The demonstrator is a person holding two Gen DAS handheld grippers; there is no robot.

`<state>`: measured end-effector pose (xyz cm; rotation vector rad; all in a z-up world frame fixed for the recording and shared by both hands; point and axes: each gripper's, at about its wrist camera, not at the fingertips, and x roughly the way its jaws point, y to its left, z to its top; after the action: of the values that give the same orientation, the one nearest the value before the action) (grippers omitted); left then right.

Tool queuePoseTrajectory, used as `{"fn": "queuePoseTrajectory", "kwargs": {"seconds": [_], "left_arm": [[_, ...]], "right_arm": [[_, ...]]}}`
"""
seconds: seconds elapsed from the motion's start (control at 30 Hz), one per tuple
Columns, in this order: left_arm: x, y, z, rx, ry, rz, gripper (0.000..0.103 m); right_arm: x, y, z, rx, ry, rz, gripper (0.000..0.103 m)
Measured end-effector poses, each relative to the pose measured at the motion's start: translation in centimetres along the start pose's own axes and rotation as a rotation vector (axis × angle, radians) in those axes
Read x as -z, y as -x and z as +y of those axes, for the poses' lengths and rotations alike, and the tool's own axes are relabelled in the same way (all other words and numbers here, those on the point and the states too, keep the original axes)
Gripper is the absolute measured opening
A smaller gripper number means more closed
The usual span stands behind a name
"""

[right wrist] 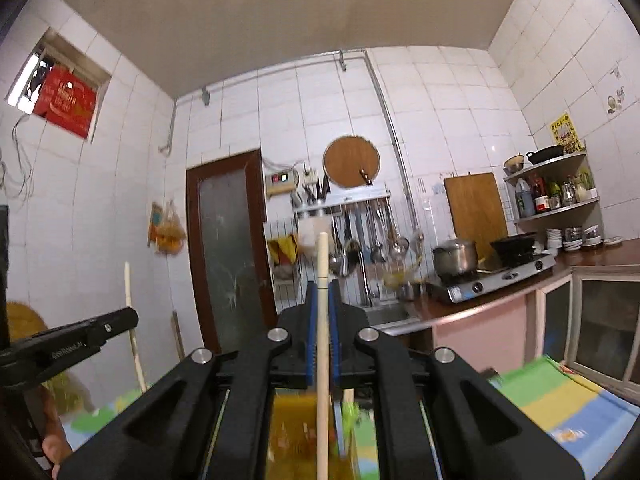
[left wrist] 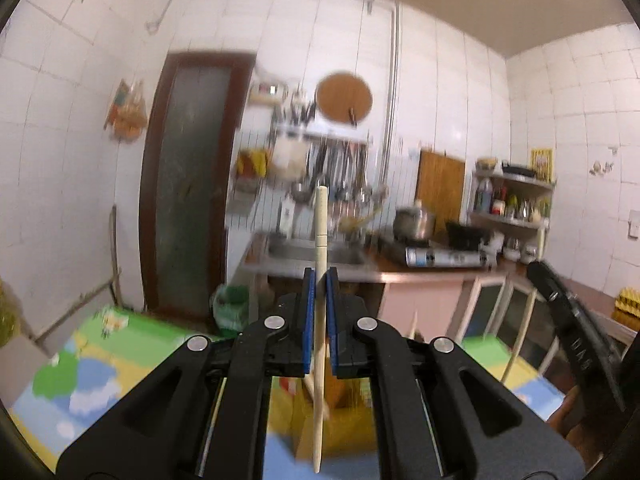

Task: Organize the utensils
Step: 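Raise both chopsticks over the yellow holder and lower them into it, then open both tools to release the chopsticks into the holder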

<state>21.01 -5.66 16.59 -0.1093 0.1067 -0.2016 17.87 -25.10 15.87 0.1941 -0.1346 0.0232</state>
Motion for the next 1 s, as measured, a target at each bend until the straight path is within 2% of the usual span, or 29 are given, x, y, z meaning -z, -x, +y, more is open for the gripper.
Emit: {"fn": "queuePoseTrajectory", "kwargs": {"seconds": [0.1,0.27,0.4,0.6,0.83,0.87,0.9,0.93,0.97,1.0], "left_arm": [[-1.2,-2.6,-0.2,0.015,0.014,-0.072,0.004],[-0.6,-7.3,-0.2,0.002,0.021,-0.086,0.004],[1.9,-10.6,0.1,-0.003,0.005,-0.049,0.004],[5.6,-13.3,1.0,-0.016,0.018,0.026,0.005],[6.1,-13.2,2.0,-0.041,0.019,0.093,0.007],[6.0,-13.1,2.0,-0.045,0.016,0.097,0.01],[5.6,-12.6,2.1,-0.058,0.01,0.106,0.027],[5.4,-12.3,2.1,-0.065,0.008,0.109,0.048],[5.0,-11.3,2.2,-0.08,0.009,0.1,0.056],[4.6,-10.4,2.3,-0.094,0.009,0.086,0.07]], "right_arm": [[-0.1,-3.0,-0.2,-0.007,-0.011,-0.044,0.006],[1.1,-7.1,-0.4,-0.006,-0.007,-0.07,0.006],[3.8,-9.4,-0.5,-0.009,0.014,-0.03,0.006],[7.1,-9.8,-0.8,-0.014,0.045,0.039,0.006],[8.3,-8.6,-1.0,-0.021,0.067,0.12,0.006],[8.3,-8.5,-1.0,-0.014,0.072,0.137,0.006],[8.1,-8.2,-1.0,0.0,0.086,0.151,0.007],[7.9,-8.0,-1.0,0.01,0.098,0.164,0.007],[7.6,-7.8,-1.0,0.019,0.11,0.177,0.007],[7.2,-7.3,-1.1,0.03,0.12,0.193,0.01]]}}
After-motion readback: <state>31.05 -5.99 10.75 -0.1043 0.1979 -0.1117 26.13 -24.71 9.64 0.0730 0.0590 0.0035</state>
